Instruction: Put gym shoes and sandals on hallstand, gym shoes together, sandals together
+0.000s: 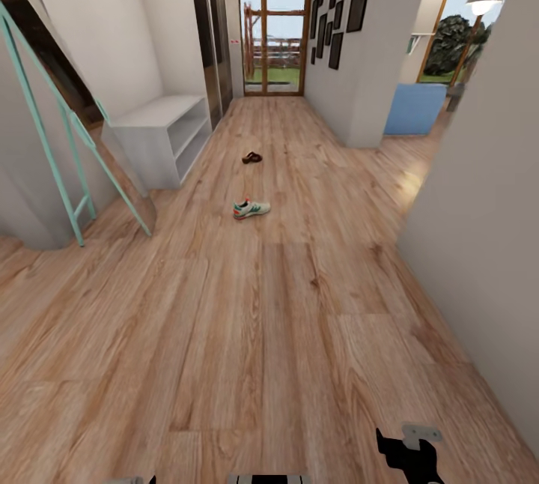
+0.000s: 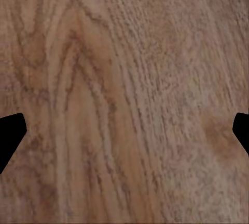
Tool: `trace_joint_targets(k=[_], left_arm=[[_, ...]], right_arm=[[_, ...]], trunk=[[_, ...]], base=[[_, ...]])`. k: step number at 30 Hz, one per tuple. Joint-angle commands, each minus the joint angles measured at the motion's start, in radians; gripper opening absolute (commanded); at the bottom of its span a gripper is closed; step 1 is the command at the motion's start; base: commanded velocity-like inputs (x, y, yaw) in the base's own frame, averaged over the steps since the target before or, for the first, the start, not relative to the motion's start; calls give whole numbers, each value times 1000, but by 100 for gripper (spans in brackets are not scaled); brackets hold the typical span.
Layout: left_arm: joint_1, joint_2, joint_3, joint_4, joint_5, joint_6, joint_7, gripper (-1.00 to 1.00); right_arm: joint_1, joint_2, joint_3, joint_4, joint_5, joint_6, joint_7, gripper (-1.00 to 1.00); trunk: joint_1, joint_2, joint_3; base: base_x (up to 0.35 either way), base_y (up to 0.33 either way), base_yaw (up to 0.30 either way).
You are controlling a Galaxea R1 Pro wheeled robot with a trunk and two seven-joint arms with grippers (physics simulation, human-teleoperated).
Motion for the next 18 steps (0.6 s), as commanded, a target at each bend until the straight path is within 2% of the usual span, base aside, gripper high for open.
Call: trace_joint_targets(k=[1, 18], left_arm=[[-1, 0, 3, 1, 9, 0, -10, 100], [-1, 0, 3, 1, 9, 0, -10, 100]], right_arm=[[-1, 0, -1, 1, -7, -4, 2, 100], [-1, 5, -1, 1, -9, -4, 0, 100]], trunk=[[0, 0, -1], [0, 0, -1]], base=[[333, 103, 0], [333, 103, 0]])
